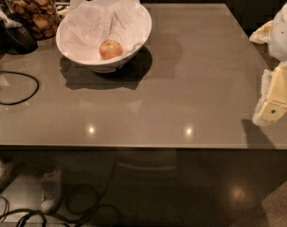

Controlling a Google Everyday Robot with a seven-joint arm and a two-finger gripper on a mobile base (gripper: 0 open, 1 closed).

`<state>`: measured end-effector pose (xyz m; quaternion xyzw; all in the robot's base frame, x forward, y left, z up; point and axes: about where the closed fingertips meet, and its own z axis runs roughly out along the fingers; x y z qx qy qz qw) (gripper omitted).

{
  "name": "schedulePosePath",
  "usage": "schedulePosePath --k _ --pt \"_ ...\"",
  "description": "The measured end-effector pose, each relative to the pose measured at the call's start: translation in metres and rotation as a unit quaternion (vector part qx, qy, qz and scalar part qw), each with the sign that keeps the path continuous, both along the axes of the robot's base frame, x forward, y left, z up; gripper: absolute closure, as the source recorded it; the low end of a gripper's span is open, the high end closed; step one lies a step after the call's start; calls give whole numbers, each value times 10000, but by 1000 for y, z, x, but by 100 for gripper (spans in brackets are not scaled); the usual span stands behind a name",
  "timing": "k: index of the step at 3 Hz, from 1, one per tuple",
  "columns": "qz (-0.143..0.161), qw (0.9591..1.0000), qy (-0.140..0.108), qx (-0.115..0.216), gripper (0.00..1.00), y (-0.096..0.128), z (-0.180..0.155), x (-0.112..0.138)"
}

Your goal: Pick apple from white bowl

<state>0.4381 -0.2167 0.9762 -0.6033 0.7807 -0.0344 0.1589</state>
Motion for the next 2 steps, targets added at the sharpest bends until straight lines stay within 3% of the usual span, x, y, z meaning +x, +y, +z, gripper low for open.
schedulePosePath --k 1,2 --pt "0 10000 0 0 0 0 0 0" --pt "-80 9998 69 -173 0 16 7 26"
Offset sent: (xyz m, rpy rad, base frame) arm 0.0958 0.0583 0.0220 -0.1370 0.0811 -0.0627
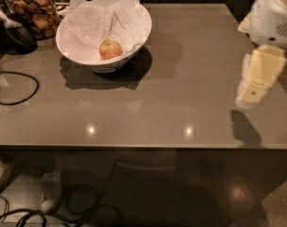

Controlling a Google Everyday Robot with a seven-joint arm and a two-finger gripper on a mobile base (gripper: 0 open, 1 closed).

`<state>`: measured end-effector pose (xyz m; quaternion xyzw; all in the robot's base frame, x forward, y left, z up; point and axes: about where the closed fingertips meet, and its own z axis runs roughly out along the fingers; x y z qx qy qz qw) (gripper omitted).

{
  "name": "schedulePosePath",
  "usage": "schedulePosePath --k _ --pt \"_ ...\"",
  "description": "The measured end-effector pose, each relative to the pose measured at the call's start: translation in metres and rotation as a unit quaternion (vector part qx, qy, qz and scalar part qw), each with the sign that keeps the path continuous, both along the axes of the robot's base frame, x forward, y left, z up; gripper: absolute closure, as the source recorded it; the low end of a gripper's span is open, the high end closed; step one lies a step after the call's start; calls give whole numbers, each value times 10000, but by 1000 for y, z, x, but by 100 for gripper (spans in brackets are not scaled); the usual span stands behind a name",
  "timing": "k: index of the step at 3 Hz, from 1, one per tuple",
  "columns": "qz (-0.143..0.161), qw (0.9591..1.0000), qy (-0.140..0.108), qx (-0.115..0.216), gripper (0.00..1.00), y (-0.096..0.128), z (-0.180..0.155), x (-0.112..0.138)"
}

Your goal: Pick apple from white bowl

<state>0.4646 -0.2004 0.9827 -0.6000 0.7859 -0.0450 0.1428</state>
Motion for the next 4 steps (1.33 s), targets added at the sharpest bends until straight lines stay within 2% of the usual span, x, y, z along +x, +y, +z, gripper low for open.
schedulePosePath --k 1,2,3,4 --pt "-105 9995 48 -292 0 23 10 47" --pt "-68 9993 -56 -373 0 44 19 83" --pt "-17 9993 -240 -290 0 53 24 93" --pt "14 9998 -222 17 0 69 20 107"
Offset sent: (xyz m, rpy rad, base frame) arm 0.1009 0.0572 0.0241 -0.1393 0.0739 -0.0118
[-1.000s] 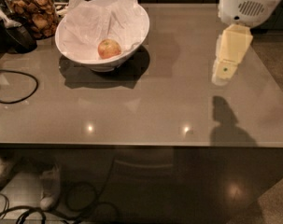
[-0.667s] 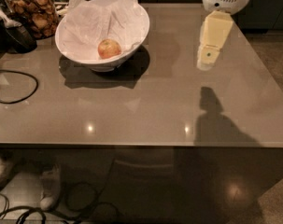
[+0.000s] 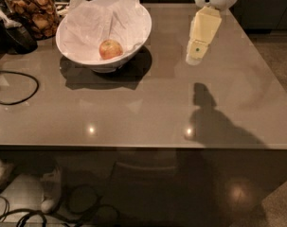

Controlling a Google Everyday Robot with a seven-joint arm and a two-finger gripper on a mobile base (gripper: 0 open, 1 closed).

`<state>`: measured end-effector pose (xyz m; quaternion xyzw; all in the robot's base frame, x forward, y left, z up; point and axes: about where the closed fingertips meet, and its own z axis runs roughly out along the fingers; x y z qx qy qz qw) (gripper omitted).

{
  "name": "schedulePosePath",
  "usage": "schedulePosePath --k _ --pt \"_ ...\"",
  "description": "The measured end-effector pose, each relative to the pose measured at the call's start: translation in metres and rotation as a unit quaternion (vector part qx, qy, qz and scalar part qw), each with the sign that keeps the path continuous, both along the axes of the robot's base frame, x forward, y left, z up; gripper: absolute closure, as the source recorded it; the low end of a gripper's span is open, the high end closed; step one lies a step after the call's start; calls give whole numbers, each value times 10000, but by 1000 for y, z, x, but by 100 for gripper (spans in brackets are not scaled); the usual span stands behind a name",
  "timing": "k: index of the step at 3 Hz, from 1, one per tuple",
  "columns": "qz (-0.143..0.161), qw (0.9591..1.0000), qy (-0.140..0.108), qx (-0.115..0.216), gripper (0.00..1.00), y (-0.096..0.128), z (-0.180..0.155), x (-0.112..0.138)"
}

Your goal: Pick apple from white bowl

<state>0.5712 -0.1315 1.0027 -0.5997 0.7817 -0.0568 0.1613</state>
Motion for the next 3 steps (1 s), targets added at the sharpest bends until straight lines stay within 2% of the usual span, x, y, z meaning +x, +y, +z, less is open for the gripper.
schedulePosePath --k 1,2,3 --pt "231 9997 14 102 0 28 1 16" --pt "538 9985 -8 45 0 59 3 37" --pt "559 9983 -148 119 0 65 6 43"
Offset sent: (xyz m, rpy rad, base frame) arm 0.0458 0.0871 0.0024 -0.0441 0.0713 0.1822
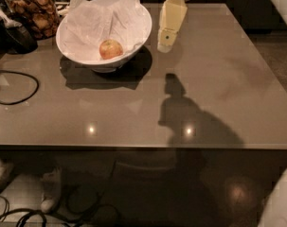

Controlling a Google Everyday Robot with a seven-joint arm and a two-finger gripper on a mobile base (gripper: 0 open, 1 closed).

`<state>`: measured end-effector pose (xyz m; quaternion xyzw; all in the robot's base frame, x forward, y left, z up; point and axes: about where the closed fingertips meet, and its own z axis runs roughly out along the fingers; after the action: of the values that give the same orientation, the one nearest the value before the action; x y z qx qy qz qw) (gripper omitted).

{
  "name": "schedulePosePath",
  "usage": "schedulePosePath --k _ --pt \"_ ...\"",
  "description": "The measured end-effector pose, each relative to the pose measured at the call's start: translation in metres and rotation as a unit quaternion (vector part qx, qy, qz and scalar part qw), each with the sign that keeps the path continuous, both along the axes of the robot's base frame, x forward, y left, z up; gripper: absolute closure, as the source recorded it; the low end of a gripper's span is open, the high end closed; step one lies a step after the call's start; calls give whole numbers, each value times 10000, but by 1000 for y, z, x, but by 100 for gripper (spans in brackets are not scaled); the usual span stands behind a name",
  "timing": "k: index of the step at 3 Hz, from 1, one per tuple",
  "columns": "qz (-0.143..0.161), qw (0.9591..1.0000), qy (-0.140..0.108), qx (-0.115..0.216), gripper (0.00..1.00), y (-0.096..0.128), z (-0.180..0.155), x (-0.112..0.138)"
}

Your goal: Pick apple from white bowl

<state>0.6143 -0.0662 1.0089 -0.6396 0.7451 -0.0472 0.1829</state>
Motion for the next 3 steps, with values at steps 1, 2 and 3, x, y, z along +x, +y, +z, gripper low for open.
schedulePosePath --k 1,2,3 --pt "-36 9997 -61 236 0 12 2 8" --pt "37 9992 -65 396 0 32 6 17" --pt "195 9981 3 579 8 53 9 29"
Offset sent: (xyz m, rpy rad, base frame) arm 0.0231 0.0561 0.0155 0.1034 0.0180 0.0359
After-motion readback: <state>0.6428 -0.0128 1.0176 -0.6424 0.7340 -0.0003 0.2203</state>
